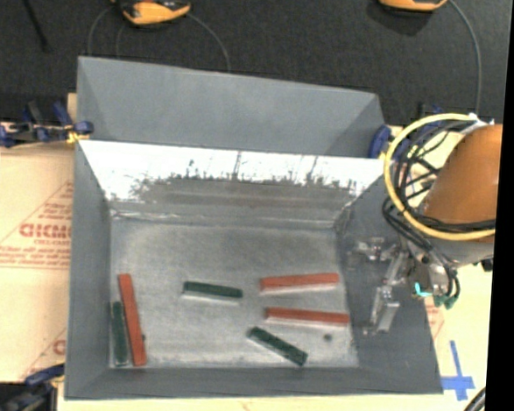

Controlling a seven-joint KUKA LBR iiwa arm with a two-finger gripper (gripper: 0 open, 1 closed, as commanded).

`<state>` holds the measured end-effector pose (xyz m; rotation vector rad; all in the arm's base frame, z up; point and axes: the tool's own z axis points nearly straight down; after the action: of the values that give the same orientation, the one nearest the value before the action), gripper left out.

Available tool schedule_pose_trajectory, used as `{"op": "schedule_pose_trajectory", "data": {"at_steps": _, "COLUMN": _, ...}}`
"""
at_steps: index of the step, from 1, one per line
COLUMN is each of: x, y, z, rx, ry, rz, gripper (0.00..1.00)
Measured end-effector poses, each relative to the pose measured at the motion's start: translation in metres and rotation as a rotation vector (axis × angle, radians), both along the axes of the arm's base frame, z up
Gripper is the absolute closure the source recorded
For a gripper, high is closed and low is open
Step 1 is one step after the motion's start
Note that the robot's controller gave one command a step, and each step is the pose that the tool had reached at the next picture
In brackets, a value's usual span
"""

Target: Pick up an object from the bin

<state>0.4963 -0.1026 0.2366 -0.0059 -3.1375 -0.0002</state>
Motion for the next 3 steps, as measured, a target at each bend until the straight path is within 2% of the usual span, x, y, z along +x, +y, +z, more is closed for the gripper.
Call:
{"op": "schedule_pose_trajectory", "data": {"at_steps": 1, "x": 0.002, "y": 0.000, "z": 0.004, "rx": -0.002, "ry": -0.008, "rz": 0.004, "gripper": 0.00}}
{"op": "schedule_pose_trajectory", "data": {"at_steps": 2, "x": 0.011, "y": 0.031, "z": -0.035, "rx": -0.003, "ry": -0.015, "rz": 0.060, "gripper": 0.00}}
{"op": "schedule_pose_trajectory", "data": {"at_steps": 3, "x": 0.058, "y": 0.040, "z": -0.092, "rx": -0.002, "ry": -0.016, "rz": 0.190, "gripper": 0.00}}
